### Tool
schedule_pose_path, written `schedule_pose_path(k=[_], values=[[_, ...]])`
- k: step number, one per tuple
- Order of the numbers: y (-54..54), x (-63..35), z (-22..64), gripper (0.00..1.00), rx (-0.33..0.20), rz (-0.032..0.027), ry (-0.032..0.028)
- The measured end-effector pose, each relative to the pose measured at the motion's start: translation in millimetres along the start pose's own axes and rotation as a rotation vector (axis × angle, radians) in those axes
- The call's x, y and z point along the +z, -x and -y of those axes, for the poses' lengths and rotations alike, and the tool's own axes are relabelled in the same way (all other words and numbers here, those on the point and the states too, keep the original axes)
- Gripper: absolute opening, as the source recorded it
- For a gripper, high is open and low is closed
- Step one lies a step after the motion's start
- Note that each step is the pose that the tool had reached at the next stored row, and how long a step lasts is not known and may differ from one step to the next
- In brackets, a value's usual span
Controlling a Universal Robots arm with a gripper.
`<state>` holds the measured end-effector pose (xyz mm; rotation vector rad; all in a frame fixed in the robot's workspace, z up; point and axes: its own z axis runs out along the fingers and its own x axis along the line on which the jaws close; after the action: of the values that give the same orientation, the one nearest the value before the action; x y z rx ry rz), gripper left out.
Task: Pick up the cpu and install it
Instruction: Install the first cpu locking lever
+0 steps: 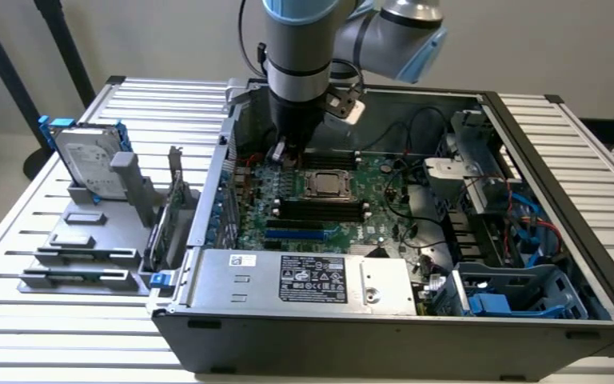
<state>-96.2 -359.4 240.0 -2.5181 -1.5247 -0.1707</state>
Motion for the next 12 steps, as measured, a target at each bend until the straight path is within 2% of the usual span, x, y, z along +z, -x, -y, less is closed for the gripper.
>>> schedule_pose_path(k=[8,12], values=[[-8.2,2.0,4.2,0.11,-0.055,0.0075,-0.0103],[-8.2,2.0,4.3,0.11,-0.058,0.0079,-0.0108]])
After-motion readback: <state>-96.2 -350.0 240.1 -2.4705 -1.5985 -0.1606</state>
